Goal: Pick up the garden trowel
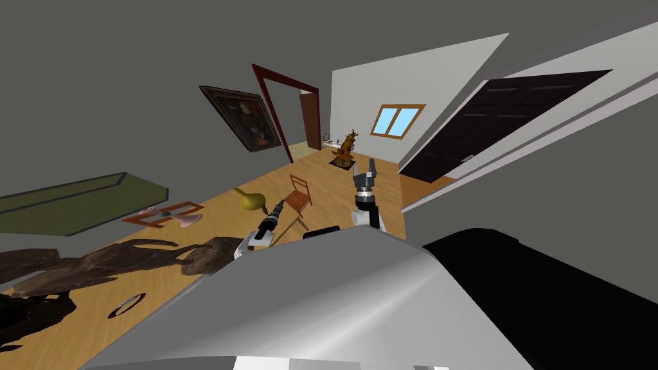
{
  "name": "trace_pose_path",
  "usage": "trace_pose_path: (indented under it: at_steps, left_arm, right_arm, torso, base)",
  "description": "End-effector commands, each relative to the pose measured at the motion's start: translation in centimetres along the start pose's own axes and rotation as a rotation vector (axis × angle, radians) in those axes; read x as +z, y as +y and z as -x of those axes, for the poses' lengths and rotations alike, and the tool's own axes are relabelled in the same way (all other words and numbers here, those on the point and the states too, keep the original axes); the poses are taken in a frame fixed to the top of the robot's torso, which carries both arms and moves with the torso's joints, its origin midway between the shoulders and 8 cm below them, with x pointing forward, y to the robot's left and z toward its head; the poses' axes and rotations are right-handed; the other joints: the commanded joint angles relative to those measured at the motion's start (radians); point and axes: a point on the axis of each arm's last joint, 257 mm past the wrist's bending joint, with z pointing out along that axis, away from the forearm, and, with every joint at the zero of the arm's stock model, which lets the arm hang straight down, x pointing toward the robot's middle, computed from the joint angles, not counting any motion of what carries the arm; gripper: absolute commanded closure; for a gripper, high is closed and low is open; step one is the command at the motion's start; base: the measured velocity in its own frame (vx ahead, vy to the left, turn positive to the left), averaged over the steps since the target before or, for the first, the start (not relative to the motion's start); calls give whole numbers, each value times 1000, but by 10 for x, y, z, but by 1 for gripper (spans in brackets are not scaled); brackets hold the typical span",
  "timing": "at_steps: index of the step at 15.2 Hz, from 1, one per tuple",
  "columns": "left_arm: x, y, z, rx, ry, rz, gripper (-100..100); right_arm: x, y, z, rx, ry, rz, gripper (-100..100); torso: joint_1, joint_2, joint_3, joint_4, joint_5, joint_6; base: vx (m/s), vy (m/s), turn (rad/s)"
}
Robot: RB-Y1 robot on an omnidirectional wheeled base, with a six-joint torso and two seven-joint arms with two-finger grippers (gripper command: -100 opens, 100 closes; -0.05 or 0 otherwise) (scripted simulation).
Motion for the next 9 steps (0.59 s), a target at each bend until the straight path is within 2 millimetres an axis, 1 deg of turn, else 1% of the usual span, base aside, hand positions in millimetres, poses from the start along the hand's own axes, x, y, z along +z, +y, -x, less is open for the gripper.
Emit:
trace_pose_path:
  at_steps: [1, 2, 3, 4, 5, 6, 7, 8, 9]
  left_arm:
    - [-1, 20, -1, 20, 13, 45, -100]
    - [-1, 21, -1, 20, 13, 46, -100]
    - [3, 28, 4, 49, 19, 64, -100]
    - [0, 39, 1, 49, 24, 85, -100]
    - [0, 41, 1, 49, 24, 89, -100]
    - [4, 45, 7, 77, 28, 101, -100]
    - [3, 48, 7, 77, 30, 108, -100]
    - [0, 57, 5, 76, 34, 126, -100]
    - [0, 60, 5, 76, 35, 131, -100]
  right_arm:
    - [0, 0, 0, 0, 0, 0, 0]
    - [0, 0, 0, 0, 0, 0, 0]
    - [0, 0, 0, 0, 0, 0, 0]
    - [0, 0, 0, 0, 0, 0, 0]
    - [0, 0, 0, 0, 0, 0, 0]
    - [0, 0, 0, 0, 0, 0, 0]
    - [0, 0, 0, 0, 0, 0, 0]
    - [0, 0, 0, 0, 0, 0, 0]
    - [0, 0, 0, 0, 0, 0, 0]
  torso:
    - [0, 0, 0, 0, 0, 0]
    - [0, 0, 0, 0, 0, 0]
    - [0, 0, 0, 0, 0, 0]
    - [0, 0, 0, 0, 0, 0]
    - [0, 0, 0, 0, 0, 0]
    - [0, 0, 0, 0, 0, 0]
    - [0, 0, 0, 0, 0, 0]
    - [0, 0, 0, 0, 0, 0]
    - [0, 0, 0, 0, 0, 0]
  base:
    - [-3, 5, -42]
    - [-3, 4, -13]
    - [-4, 4, -33]
    - [-4, 4, -43]
    - [-3, 4, -13]
    - [-3, 3, -36]
    - [-3, 5, -42]
    - [-2, 4, -16]
    - [0, 0, 0]
